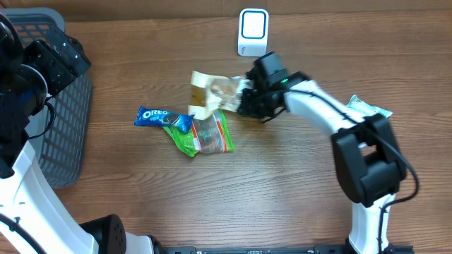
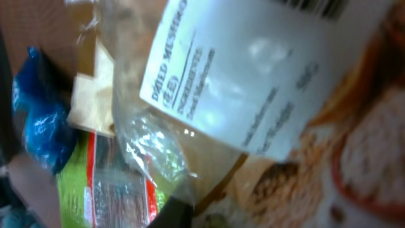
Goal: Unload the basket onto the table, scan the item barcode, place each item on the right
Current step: 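Reach the right gripper to the pile and grasp the brown cookie bag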
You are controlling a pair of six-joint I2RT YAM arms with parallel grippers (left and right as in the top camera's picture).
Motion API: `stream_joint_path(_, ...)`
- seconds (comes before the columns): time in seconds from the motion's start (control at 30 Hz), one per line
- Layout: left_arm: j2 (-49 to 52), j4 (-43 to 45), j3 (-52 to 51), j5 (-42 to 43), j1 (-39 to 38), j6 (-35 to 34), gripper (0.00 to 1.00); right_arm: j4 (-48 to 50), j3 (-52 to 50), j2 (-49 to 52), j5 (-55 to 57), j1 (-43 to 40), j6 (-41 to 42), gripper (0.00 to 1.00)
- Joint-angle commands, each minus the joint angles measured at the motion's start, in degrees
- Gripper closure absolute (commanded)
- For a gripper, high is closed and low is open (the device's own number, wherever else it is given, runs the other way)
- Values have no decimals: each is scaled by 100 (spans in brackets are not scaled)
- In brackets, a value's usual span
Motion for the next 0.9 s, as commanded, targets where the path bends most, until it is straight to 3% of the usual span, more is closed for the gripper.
stream_joint_path(0.0, -15, -7, -13, -76, 31, 70, 0, -1152, 741, -439, -549, -352, -2070, 95)
stream_joint_path(0.13, -15, -7, -13, -76, 31, 70, 0, -2555, 1261, -437, 319, -592, -2977, 93)
stream_joint_path(0.23, -15, -7, -11, -76, 31, 70, 0, -2802, 1320, -437, 1416, -706, -2804, 50)
stream_joint_path(0.3, -15, -7, -11, -79, 31, 70, 0, -2769, 1320, -437, 1604, -787, -2450, 13)
stream_joint_path(0.37, -15, -7, -11, -76, 31, 70, 0, -2660, 1320, -437, 1596, -898, -1738, 0)
stream_joint_path(0.47, -15, -7, -13, -76, 31, 70, 0, -2546, 1320, -437, 1261, -1034, -170, 0)
stream_joint_path(0.57, -15, -7, -13, -76, 31, 70, 0, -2264, 1318, -437, -496, -1005, 763, 0)
stream_joint_path(0.63, -15, -7, -13, -76, 31, 70, 0, -2140, 1318, -437, -896, -896, 1097, 0)
stream_joint_path(0.77, -15, -7, -13, -79, 31, 70, 0, -1961, 1318, -437, -745, -496, 1888, 0)
stream_joint_path(0.87, -15, -7, -11, -76, 31, 70, 0, -2144, 1266, -437, 302, -151, 2953, 0)
